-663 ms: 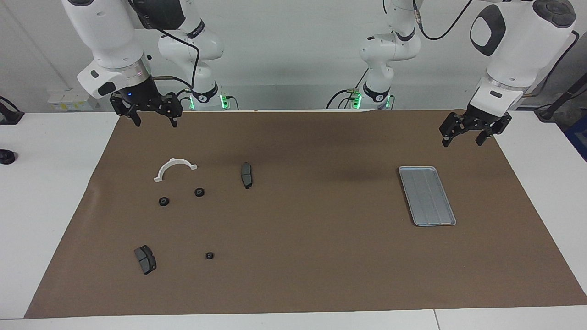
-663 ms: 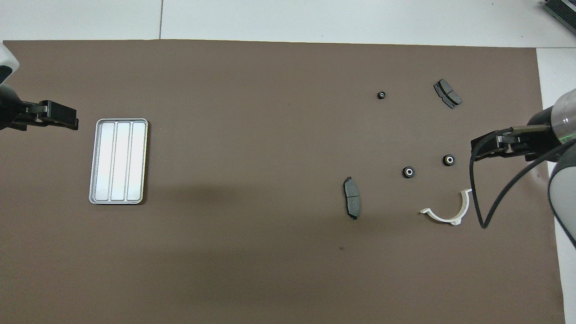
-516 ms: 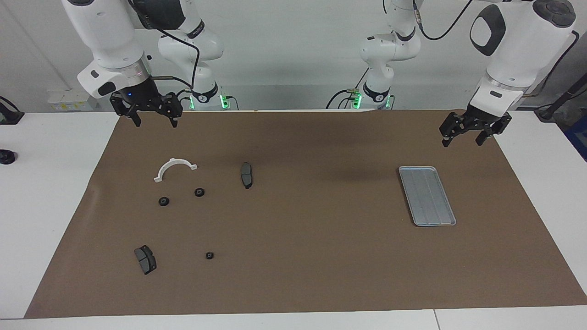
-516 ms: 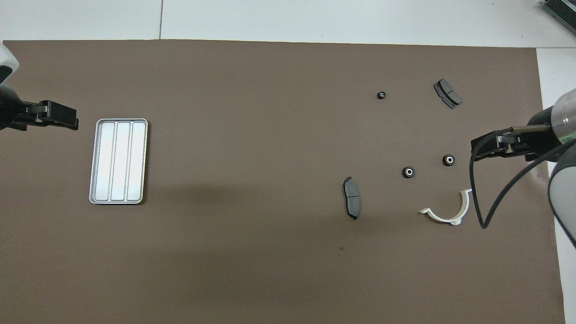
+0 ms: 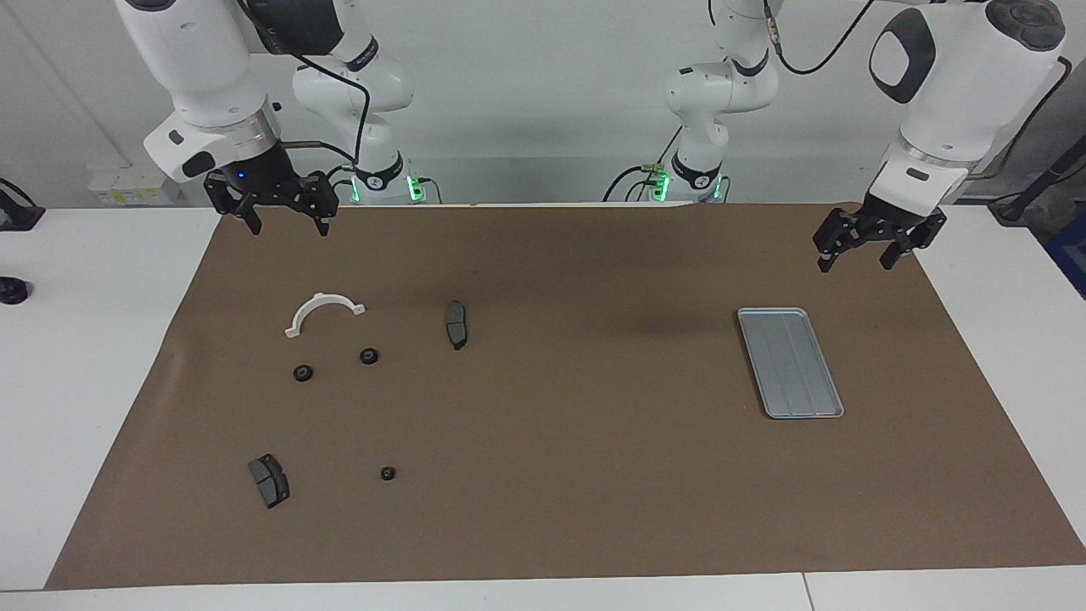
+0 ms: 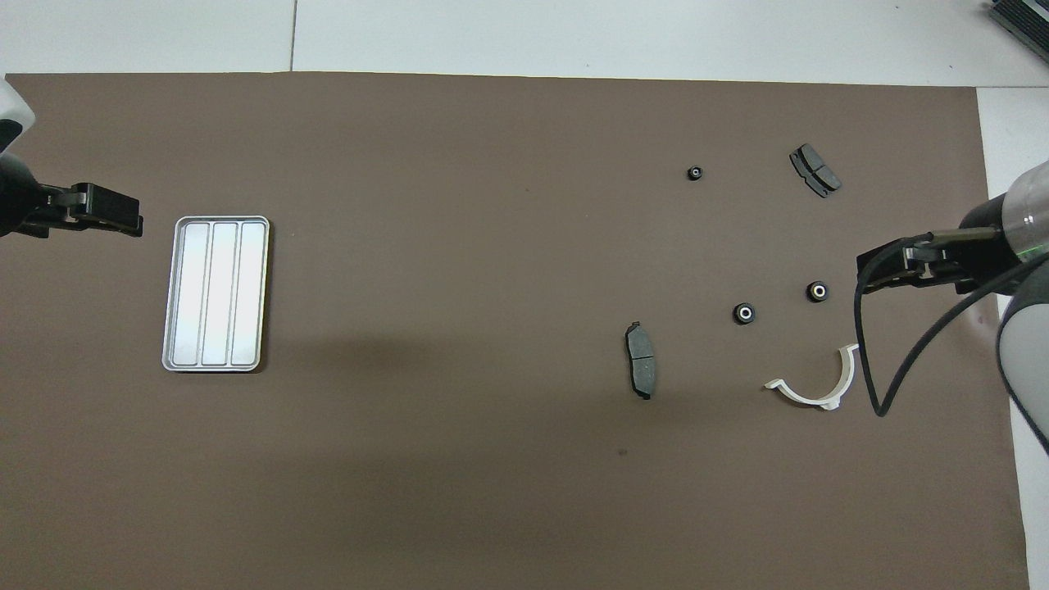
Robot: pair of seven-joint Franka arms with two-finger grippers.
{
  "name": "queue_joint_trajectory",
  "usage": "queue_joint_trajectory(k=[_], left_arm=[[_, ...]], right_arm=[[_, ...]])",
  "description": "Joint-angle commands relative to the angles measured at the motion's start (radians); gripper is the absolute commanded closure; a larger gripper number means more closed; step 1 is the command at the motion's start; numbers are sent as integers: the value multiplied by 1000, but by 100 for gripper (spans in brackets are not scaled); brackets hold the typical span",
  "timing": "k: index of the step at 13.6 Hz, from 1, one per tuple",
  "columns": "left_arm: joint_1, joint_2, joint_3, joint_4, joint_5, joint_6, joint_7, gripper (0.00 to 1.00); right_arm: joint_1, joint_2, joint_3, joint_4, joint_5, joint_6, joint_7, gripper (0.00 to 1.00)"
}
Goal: Pick bearing gear from pile to tray
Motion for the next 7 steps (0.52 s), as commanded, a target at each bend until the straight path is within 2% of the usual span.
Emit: queue_joint_trajectory(k=[1,4,7], left_arm=[[-3,-31,4,-38,16,15,-4,0],[-3,-31,4,-38,16,15,-4,0],[-3,-31,4,-38,16,15,-4,0]], right_arm=[[-8,-17,-2,-50,30,75,-31,0],[-41,-52,-5,-173,33,193,-36,0],[-63,-49,-7,-269,33,301,-77,0]])
